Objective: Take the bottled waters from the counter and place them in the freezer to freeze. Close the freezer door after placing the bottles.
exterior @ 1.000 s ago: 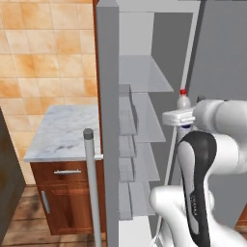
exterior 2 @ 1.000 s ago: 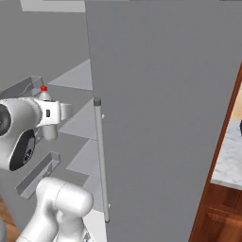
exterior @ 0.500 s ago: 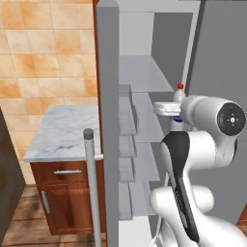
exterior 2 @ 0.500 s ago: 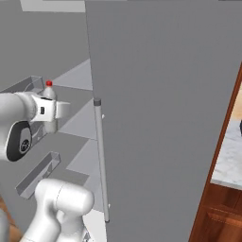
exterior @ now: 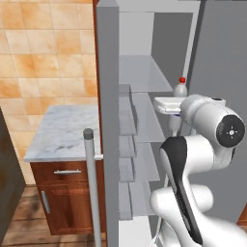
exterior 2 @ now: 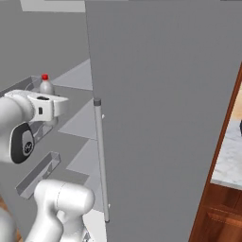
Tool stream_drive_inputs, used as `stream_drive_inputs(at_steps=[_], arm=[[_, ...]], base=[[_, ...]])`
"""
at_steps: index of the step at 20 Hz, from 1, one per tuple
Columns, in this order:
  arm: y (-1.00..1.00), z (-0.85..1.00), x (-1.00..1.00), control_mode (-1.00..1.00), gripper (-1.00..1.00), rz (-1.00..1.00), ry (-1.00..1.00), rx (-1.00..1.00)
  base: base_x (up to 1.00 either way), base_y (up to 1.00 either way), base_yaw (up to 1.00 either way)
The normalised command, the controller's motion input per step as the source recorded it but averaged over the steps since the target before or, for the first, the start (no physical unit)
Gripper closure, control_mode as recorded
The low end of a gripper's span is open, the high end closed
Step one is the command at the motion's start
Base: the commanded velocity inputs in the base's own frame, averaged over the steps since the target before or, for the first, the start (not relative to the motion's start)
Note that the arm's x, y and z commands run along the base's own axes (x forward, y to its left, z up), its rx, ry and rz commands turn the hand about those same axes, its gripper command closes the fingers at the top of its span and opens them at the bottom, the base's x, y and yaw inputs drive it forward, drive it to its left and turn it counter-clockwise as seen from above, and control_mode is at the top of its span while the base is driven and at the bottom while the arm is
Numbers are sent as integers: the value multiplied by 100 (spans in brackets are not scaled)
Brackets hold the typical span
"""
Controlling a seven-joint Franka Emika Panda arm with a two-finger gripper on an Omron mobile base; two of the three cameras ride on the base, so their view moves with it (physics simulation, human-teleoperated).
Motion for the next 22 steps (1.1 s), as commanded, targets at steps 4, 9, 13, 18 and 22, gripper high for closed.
stream_drive_inputs(at_steps=[4,9,13,18,22], arm=[[0,26,6,-100,100,0,-7,0],[0,8,21,-100,100,1,-8,-5],[2,10,17,-100,100,-1,0,-2],[0,29,38,-100,100,-5,0,0],[6,17,40,-100,100,0,0,1]], base=[[0,0,0],[0,0,0],[0,0,0],[0,0,0],[0,0,0]])
